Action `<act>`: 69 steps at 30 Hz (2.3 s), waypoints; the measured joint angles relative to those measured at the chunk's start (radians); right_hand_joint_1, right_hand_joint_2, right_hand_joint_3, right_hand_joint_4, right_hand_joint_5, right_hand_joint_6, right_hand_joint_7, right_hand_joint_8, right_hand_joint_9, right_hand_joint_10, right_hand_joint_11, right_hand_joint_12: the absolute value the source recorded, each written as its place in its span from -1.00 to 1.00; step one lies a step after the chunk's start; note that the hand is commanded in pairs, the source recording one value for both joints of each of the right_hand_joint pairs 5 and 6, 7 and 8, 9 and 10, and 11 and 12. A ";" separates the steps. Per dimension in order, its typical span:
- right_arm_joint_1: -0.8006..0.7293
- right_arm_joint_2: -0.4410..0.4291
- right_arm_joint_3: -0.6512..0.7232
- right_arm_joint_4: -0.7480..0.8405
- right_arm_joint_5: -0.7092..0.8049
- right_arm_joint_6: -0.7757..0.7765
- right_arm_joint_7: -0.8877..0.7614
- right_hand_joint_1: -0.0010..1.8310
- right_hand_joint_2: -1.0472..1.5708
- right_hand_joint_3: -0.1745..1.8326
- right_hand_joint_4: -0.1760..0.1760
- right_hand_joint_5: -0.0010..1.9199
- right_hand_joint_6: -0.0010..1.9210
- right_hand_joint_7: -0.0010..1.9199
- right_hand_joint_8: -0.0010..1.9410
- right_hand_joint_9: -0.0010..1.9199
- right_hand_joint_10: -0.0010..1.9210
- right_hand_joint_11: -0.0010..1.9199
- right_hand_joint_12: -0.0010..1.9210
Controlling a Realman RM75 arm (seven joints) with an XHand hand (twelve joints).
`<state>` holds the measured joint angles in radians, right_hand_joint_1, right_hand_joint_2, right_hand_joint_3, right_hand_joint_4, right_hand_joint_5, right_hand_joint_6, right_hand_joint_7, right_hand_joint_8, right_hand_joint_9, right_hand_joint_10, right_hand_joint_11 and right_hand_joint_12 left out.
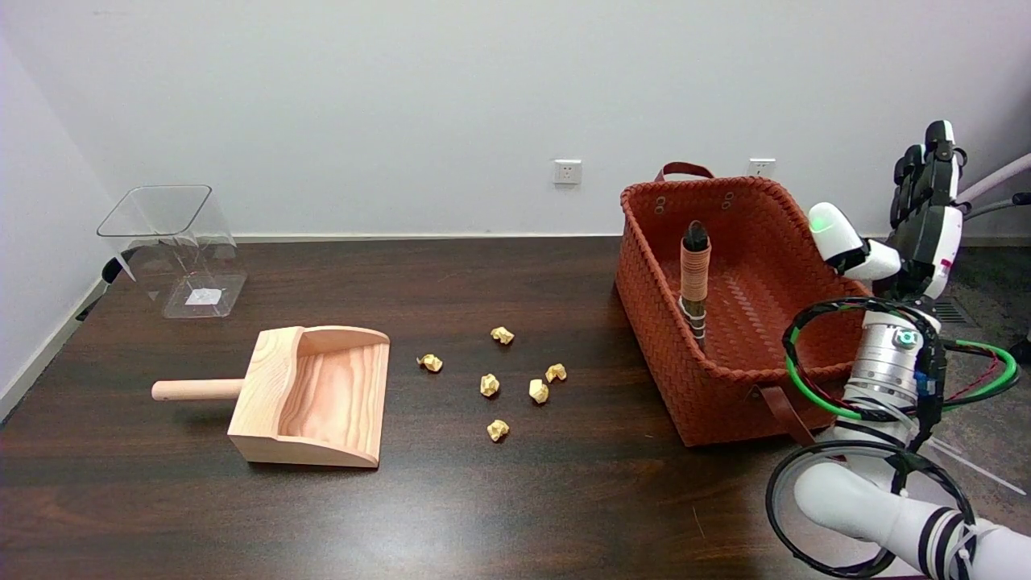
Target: Pick up the broom.
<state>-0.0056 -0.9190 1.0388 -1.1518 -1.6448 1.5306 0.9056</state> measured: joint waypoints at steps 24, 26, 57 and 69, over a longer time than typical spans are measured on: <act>-0.118 0.007 -0.015 -0.211 -0.092 -0.105 -0.165 0.23 -0.52 0.27 0.00 -0.91 -0.91 -0.95 -0.95 -0.91 -0.91 -0.91 -0.91; -0.130 0.007 -0.015 -0.232 -0.097 -0.119 -0.186 0.23 -0.53 0.28 0.00 -0.91 -0.91 -0.94 -0.94 -0.91 -0.91 -0.91 -0.91; -0.248 0.030 0.072 -0.475 -0.127 -0.478 -0.470 0.27 -0.57 0.33 0.00 -0.91 -0.91 -0.83 -0.83 -0.91 -0.91 -0.91 -0.91; -0.256 0.033 0.103 -0.513 -0.160 -0.571 -0.494 0.28 -0.43 0.21 0.00 -0.90 -0.90 -0.26 -0.26 -0.90 -0.90 -0.90 -0.90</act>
<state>-0.2613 -0.8863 1.1420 -1.6647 -1.8051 0.9599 0.4113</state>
